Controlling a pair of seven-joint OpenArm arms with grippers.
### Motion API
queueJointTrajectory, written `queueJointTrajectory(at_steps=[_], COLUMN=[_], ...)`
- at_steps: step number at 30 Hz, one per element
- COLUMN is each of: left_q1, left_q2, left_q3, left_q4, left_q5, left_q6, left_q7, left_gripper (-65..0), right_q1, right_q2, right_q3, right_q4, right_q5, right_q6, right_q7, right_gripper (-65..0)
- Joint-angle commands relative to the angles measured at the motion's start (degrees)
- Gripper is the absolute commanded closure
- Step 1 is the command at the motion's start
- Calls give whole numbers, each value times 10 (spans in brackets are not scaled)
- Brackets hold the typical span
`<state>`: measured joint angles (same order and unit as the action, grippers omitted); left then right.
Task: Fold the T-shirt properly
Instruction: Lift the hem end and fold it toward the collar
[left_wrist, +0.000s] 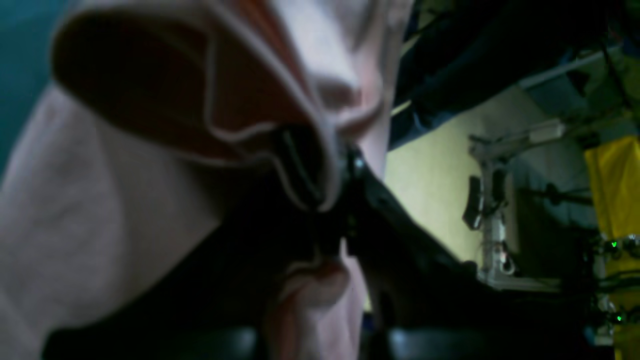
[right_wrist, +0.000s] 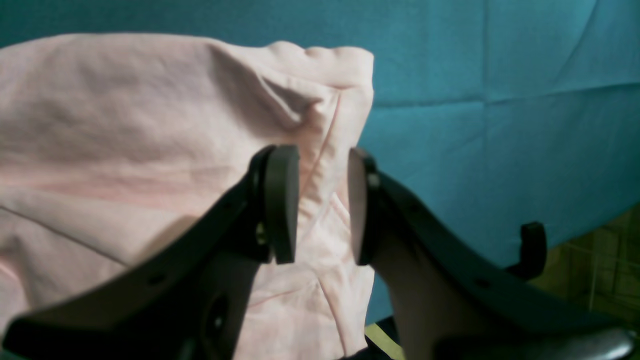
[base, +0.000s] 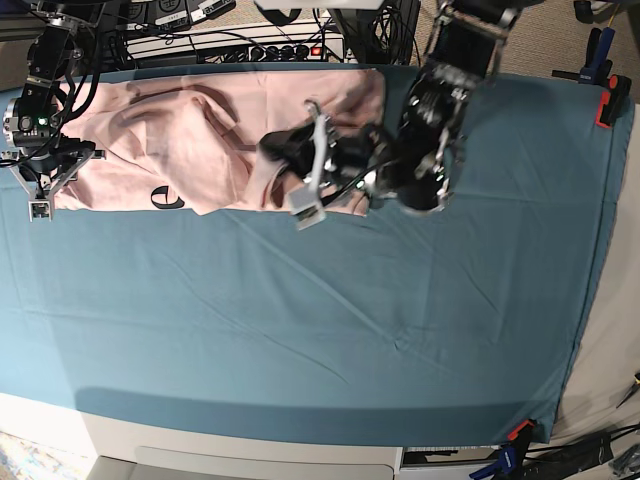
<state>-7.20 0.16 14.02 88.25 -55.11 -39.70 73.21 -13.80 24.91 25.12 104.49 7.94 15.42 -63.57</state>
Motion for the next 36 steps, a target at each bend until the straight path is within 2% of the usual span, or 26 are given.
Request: queueJointTrajectory(at_steps=[1, 5, 8, 21, 27, 28, 31, 32, 33, 36], left_q1=[-20, -61, -78, -61, -61, -61, -59, -60, -61, -69], left_q2=[15, 47, 58, 59, 65, 70, 88, 88, 88, 88], left_q3=[1, 1, 1, 1, 1, 1, 1, 1, 7, 12], left_q4=[-8, -77, -99, -99, -99, -99, -99, -99, -99, -99], left_q5=[-19, -19, -19, -27, -6, -3, 3, 3, -2, -2], left_q6=[-3, -3, -3, -3, -3, -3, -3, -3, -3, -3], left_q7=[-15, -23, -22, -25, -52, -51, -51, -48, -49, -41], left_gripper=[0, 0, 0, 0, 0, -40, -258, -307, -332, -337], right_q1=[5, 5, 5, 5, 5, 5, 5, 5, 5, 5], right_q2=[13, 13, 13, 13, 13, 13, 13, 13, 13, 13], right_q3=[5, 5, 5, 5, 5, 5, 5, 5, 5, 5], right_q4=[8, 8, 8, 8, 8, 8, 8, 8, 8, 8], right_q5=[-5, -5, -5, -5, -4, -4, -4, -3, -2, -3], right_q6=[-3, -3, -3, -3, -3, -3, -3, -3, -3, -3], right_q7=[11, 12, 12, 19, 19, 19, 21, 21, 22, 22], right_gripper=[-174, -174, -174, -174, -174, -174, -174, -174, -174, -174])
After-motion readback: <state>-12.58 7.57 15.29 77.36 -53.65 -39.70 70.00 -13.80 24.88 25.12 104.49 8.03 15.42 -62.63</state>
